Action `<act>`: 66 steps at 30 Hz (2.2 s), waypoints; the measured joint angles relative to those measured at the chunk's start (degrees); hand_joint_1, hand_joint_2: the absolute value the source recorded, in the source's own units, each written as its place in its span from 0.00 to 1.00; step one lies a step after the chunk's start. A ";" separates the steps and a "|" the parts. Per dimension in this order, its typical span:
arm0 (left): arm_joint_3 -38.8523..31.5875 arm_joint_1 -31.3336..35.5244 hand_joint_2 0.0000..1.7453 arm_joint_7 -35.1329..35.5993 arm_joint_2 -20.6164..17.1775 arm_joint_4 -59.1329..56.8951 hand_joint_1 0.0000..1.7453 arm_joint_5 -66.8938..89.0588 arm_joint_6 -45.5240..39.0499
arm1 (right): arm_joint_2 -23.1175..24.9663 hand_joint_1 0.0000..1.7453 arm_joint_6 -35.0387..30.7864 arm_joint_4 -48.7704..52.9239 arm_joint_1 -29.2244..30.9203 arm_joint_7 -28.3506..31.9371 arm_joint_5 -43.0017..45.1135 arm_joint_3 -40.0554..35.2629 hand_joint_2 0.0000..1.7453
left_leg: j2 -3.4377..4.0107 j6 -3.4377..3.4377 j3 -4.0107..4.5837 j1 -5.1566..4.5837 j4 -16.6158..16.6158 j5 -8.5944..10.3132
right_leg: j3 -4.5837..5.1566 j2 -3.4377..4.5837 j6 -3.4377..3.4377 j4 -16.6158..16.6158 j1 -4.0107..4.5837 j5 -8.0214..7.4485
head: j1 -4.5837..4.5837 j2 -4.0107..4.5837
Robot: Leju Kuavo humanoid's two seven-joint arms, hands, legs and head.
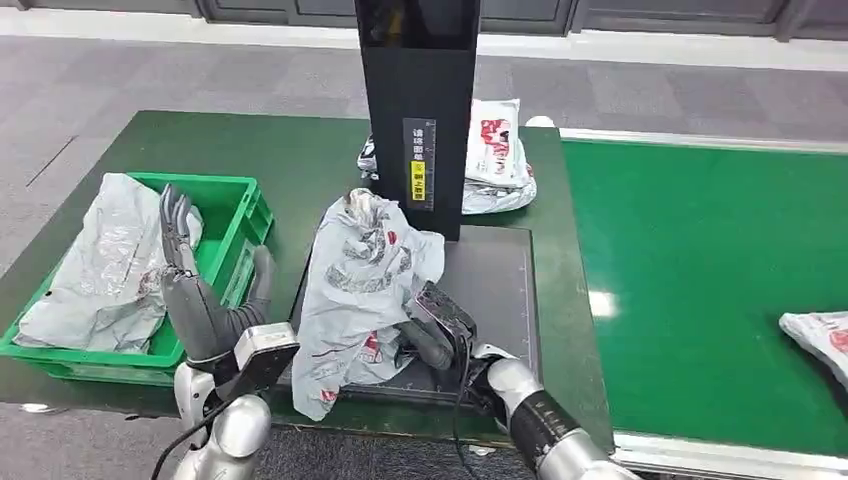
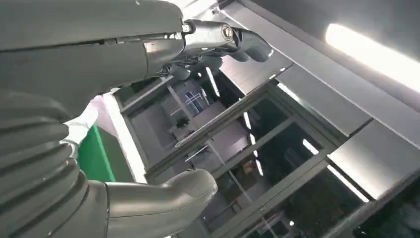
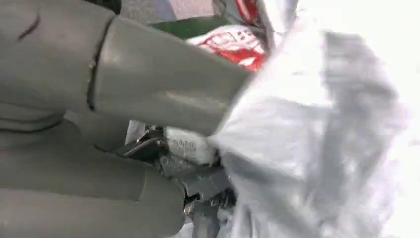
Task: Moved the parcel from conveyor to table for the left to box.
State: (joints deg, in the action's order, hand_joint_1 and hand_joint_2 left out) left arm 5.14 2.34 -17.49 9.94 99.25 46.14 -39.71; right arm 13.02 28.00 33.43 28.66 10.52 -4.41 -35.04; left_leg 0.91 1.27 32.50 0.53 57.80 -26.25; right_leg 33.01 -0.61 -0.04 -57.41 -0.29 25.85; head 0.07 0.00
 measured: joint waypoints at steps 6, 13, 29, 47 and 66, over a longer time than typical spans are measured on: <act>-0.96 -0.90 1.00 0.66 -1.03 0.77 0.00 0.00 0.00 | -7.76 0.00 -4.81 16.94 -6.81 0.85 2.75 0.42 0.00 | -0.14 -0.06 0.26 -0.03 0.03 0.00 | 0.21 -0.13 0.02 0.02 -0.04 -0.01 | -0.02 0.00; -1.31 -3.28 1.00 2.51 -1.53 3.49 0.00 2.64 -0.02 | -12.17 0.00 -7.54 41.85 -21.34 0.72 -1.78 8.76 0.00 | -0.17 -0.09 0.50 -0.06 0.04 -0.13 | 0.41 -0.14 0.05 0.03 -0.02 0.12 | -0.02 0.00; -1.40 -5.43 1.00 3.02 -1.62 5.64 0.00 3.76 0.35 | -12.74 0.00 -6.55 58.89 -31.96 1.90 -2.78 19.43 0.00 | -0.14 -0.11 0.53 -0.06 0.03 -0.13 | 0.46 -0.14 0.05 0.02 -0.03 0.15 | -0.02 0.00; 3.15 0.02 1.00 16.92 -3.56 -8.79 0.00 30.47 31.37 | -9.59 0.00 -5.27 66.44 -34.84 7.28 3.41 26.54 1.00 | 0.01 -0.10 0.51 -0.10 0.03 -0.11 | 0.54 -0.08 0.02 0.01 -0.06 0.08 | 0.00 0.00; 4.28 13.24 1.00 23.06 -6.99 -34.73 1.00 37.51 38.19 | -5.68 0.00 -3.45 71.55 -36.57 9.26 6.77 30.97 1.00 | -0.07 -0.09 0.37 -0.09 0.02 -0.11 | 0.25 -0.14 0.02 0.00 -0.06 0.09 | -0.02 0.00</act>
State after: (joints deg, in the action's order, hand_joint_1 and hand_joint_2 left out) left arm 9.42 15.58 5.57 2.95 64.53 83.65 -1.53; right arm 7.34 24.55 104.98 -7.91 19.78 2.36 -4.07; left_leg 0.84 1.18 32.87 0.44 57.82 -26.36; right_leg 33.26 -0.75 -0.02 -57.41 -0.35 25.94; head 0.05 0.00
